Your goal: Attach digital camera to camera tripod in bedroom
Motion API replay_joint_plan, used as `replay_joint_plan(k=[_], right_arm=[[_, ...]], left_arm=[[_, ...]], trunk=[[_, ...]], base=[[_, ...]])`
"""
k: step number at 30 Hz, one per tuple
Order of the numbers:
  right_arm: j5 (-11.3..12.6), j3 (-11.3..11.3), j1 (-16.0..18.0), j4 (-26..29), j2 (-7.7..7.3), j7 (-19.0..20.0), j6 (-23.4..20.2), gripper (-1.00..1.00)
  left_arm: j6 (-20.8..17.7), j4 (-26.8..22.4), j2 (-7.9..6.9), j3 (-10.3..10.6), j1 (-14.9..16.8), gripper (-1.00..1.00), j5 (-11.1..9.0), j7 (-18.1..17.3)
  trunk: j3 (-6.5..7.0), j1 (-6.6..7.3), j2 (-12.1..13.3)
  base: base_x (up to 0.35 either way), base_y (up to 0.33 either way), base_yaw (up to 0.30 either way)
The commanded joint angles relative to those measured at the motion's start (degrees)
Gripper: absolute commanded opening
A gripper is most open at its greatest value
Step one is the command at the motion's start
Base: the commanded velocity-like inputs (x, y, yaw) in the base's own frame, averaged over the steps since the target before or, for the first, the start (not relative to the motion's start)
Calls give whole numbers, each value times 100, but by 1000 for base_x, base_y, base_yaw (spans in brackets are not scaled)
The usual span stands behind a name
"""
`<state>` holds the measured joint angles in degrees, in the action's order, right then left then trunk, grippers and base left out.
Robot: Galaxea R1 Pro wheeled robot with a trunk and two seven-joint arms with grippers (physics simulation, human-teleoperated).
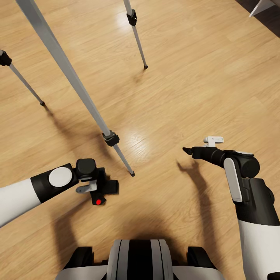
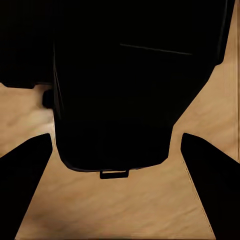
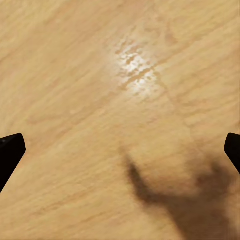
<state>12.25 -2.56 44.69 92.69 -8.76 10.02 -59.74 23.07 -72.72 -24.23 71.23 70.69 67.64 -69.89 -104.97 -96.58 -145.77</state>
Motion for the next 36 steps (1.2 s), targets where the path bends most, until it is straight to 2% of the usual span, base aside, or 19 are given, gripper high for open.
replay_joint_plan(k=[1,2,3,7,8,12,13,17,18,21,23,24,28,29,33,34,36], right_arm=[[3,-8,-5,4,-3,18,-26,100],[3,-9,-19,4,-5,20,-26,100],[3,-9,-19,4,-5,20,-26,100],[5,-14,-70,4,-9,28,-26,100],[5,-14,-70,4,-9,28,-26,100],[3,-15,-93,4,-11,32,-26,100],[3,-15,-93,4,-11,32,-26,100],[3,-16,-103,4,-12,34,-26,100],[3,-16,-103,4,-12,34,-26,100],[4,-16,-109,4,-14,36,-26,100],[4,-16,-125,4,-23,39,-26,100],[4,-16,-125,4,-23,39,-26,100],[5,-23,-179,4,-37,45,-26,100],[5,-23,-179,4,-37,45,-26,100],[5,-32,-216,4,-39,50,59,100],[5,-32,-216,4,-39,50,59,100],[5,-36,-225,4,-39,51,94,100]], left_arm=[[26,-87,-67,-7,-17,-100,13,-4],[21,-164,-137,-25,-42,-100,6,-12],[21,-164,-137,-25,-42,-100,6,-12],[6,-435,-437,-68,-148,-100,-25,-54],[6,-435,-437,-68,-148,-100,-25,-54],[-5,-621,-712,-90,-299,-100,-134,-90],[-5,-621,-712,-90,-299,-100,-134,-90],[-50,-819,-1014,-97,-383,-100,-256,-104],[-50,-819,-1014,-97,-383,-100,-256,-104],[-244,-1042,-1322,-134,-418,-100,-320,-109],[-358,-1186,-1491,-277,-435,-100,-340,-109],[-358,-1186,-1491,-277,-435,-100,-340,-109],[-502,-1407,-1772,-827,-600,-100,-360,-102],[-502,-1407,-1772,-827,-600,-100,-360,-102],[-557,-1503,-1891,-1642,-941,-100,-361,-86],[-557,-1503,-1891,-1642,-941,-100,-361,-86],[-565,-1527,-1907,-2089,-1136,-100,-360,-73]], trunk=[[-3,1,-1],[-3,1,-1],[-3,1,-1],[-3,1,-1],[-3,1,-1],[-3,1,-1],[-3,1,-1],[-3,1,-1],[-3,1,-1],[-3,1,-1],[-3,1,-1],[-3,1,-1],[-3,1,-1],[-3,1,-1],[-3,1,-1],[-3,1,-1],[-3,1,-1]], base=[[0,0,0],[0,0,0],[0,0,0],[0,0,0],[0,0,0],[0,0,0],[0,0,0],[0,0,0],[0,0,0],[0,0,0],[0,0,0],[0,0,0],[0,0,0],[0,0,0],[0,0,0],[0,0,0],[0,0,0]])
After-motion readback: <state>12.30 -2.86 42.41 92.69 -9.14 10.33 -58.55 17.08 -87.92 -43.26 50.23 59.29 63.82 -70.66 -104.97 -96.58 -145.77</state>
